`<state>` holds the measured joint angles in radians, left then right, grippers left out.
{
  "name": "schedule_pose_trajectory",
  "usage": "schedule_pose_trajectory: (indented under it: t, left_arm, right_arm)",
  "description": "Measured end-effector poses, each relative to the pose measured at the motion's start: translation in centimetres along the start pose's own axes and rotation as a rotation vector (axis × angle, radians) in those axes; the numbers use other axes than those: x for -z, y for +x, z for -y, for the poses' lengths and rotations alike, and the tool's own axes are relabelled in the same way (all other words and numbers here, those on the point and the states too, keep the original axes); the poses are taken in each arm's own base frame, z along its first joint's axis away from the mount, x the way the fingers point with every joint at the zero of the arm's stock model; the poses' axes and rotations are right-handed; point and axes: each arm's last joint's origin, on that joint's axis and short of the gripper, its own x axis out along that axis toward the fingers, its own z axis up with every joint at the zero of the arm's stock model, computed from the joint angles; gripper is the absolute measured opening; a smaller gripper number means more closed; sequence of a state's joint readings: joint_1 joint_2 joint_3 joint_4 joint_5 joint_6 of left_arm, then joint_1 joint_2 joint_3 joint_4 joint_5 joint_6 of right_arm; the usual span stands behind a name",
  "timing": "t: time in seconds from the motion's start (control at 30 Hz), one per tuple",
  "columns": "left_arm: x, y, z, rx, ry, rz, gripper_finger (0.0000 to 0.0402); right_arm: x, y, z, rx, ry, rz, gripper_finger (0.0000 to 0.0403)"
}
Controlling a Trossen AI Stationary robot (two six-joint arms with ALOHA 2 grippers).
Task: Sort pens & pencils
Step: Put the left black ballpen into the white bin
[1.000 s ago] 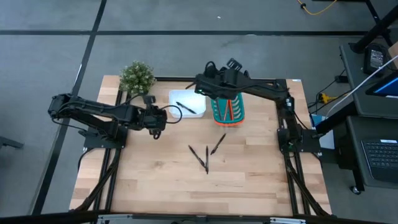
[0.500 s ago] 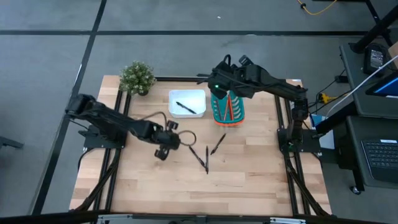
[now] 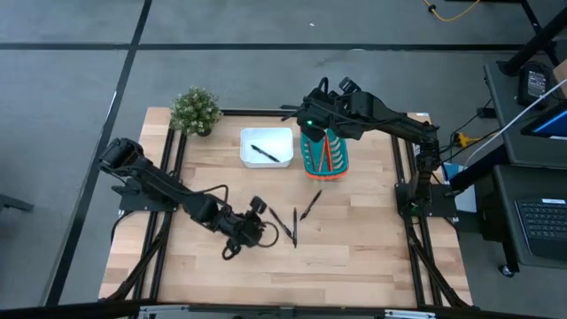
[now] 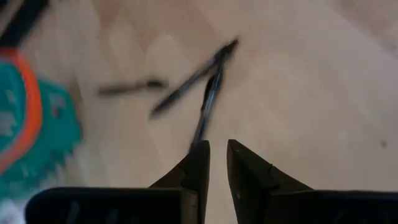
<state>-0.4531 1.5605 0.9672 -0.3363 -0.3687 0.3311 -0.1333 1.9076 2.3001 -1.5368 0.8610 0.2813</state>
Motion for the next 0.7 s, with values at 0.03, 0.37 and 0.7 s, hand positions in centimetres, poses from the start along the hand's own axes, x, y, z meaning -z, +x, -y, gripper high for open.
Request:
schedule_pose_trajectory:
  t: [0.03,0.37,0.7]
  left_arm:
    - [-0.4,0.0,0.0,0.002,0.031,0.015,0.0051]
    - [-0.8,3.7,-0.8,0.029,0.133,-0.064,0.008]
    - [0.9,6.2,-3.0,0.127,0.157,-0.102,0.0095]
  right_arm:
    - [0.0,0.0,0.0,-0.001,0.0,0.0,0.0076]
    - [0.0,-0.1,-0.1,-0.002,-0.036,0.001,0.0076]
    - [0.0,-0.2,-0.2,-0.005,-0.048,0.009,0.0076]
